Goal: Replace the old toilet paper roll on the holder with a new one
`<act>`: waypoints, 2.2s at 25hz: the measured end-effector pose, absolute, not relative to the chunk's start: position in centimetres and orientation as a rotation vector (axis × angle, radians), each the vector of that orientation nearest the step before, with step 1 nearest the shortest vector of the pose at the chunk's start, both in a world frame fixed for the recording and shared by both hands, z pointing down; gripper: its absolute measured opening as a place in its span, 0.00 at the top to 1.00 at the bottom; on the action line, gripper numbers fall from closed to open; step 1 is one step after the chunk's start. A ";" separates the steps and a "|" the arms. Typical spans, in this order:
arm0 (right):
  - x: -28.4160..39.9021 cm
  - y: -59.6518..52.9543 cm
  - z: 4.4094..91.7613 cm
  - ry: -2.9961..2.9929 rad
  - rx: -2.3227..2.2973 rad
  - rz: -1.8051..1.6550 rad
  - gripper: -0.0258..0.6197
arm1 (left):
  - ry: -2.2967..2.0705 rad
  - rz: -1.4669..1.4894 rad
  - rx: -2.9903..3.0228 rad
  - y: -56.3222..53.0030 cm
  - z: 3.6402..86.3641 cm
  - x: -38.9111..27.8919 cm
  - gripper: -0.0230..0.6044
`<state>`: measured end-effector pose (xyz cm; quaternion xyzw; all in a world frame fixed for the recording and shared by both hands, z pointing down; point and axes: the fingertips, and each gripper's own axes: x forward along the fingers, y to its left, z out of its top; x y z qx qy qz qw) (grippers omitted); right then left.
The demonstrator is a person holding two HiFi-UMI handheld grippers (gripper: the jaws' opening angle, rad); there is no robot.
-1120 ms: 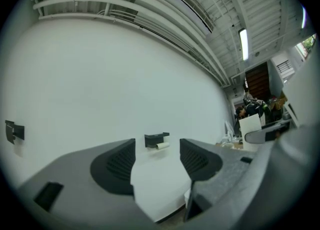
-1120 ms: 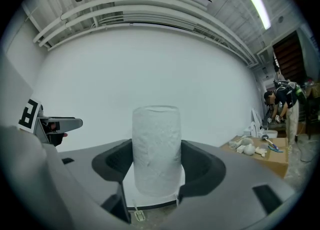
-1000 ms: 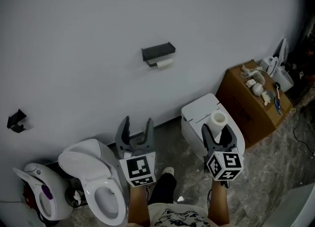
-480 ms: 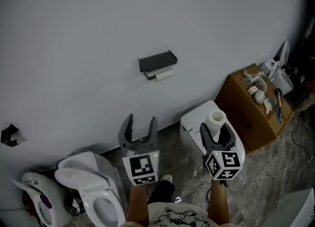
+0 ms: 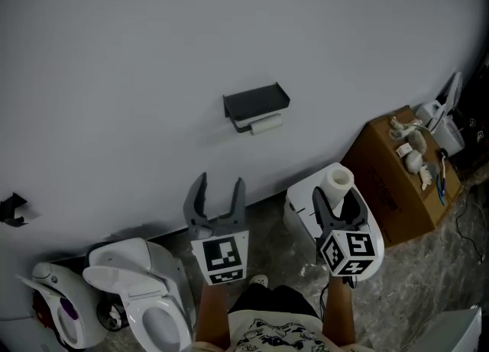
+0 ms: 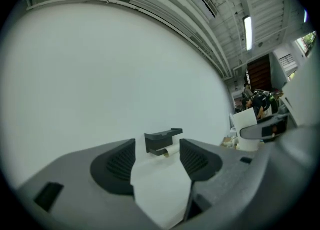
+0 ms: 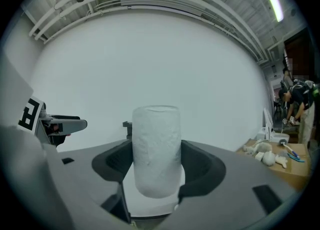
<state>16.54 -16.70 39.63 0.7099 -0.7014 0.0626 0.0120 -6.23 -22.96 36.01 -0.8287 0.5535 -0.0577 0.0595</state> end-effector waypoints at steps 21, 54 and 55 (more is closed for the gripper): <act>21.5 -26.6 39.6 -2.312 2.063 0.217 0.49 | 1.818 -0.271 -2.389 -30.0 36.1 -1.8 0.53; 27.0 -35.9 41.1 -2.459 1.879 0.259 0.49 | 1.410 -1.182 -1.702 -36.8 43.4 6.3 0.53; 27.2 -35.9 41.2 -2.457 1.881 0.259 0.49 | 1.376 -1.222 -1.642 -37.1 43.6 6.4 0.53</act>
